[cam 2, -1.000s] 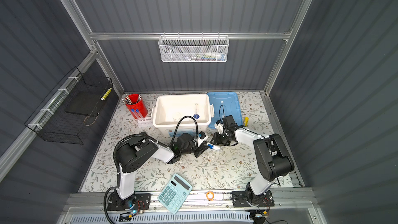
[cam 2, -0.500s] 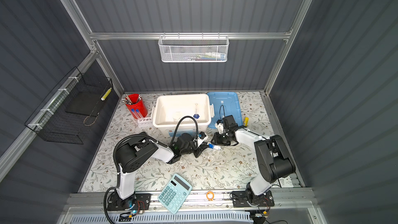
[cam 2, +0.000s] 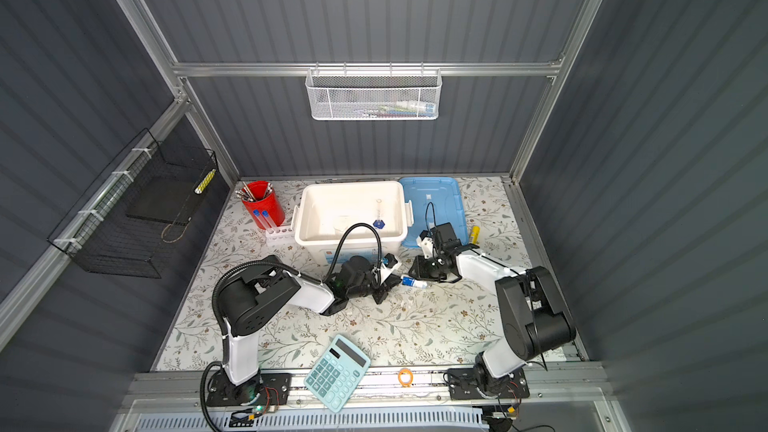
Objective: Organize the chemistry lab equipment
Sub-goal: 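Close right gripper on the tube's end while left gripper holds its other end, then lift the white-and-blue tube with left gripper while right gripper opens and withdraws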
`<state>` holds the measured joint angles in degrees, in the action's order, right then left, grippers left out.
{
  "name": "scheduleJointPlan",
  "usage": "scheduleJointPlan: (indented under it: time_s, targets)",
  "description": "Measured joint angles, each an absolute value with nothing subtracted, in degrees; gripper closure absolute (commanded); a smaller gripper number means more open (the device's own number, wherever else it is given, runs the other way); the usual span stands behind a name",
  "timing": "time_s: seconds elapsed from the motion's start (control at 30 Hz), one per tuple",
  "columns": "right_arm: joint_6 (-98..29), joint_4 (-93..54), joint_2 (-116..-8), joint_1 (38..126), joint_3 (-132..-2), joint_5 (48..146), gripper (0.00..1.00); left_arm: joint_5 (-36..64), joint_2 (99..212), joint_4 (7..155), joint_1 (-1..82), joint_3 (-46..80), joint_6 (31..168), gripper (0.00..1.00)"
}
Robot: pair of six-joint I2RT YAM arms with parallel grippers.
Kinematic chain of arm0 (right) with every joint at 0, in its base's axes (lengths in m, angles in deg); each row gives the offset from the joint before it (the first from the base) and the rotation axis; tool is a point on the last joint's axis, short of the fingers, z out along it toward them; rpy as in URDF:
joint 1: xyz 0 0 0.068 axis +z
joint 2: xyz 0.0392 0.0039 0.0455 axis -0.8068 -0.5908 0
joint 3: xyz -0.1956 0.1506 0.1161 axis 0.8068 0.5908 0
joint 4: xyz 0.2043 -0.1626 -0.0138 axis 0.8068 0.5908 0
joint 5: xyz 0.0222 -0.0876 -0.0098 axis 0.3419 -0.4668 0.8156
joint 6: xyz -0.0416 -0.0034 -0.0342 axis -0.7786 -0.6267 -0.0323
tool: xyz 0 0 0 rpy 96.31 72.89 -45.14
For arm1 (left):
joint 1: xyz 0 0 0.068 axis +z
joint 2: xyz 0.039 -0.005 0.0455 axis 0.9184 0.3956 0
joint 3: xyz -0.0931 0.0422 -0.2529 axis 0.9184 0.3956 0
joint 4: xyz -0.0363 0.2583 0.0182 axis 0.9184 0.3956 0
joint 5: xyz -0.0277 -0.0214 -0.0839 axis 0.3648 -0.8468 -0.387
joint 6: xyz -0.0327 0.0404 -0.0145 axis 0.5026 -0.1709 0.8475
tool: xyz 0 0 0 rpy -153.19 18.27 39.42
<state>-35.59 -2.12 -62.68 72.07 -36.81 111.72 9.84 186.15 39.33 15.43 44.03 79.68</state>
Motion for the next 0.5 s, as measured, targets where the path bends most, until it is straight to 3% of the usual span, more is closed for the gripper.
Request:
scheduleJointPlan:
  time_s: [0.3, 0.5]
  targets:
    - [-35.15, -1.68, -56.94, 68.94, -35.34, 109.47, 0.69, 9.82, 184.43, 40.4, 15.43, 44.56, 79.57, 1.0]
    - [-34.74, -0.55, -53.0, 66.82, -35.01, 108.14, 0.68, 9.84, 182.13, 42.08, 15.37, 44.95, 79.55, 1.0]
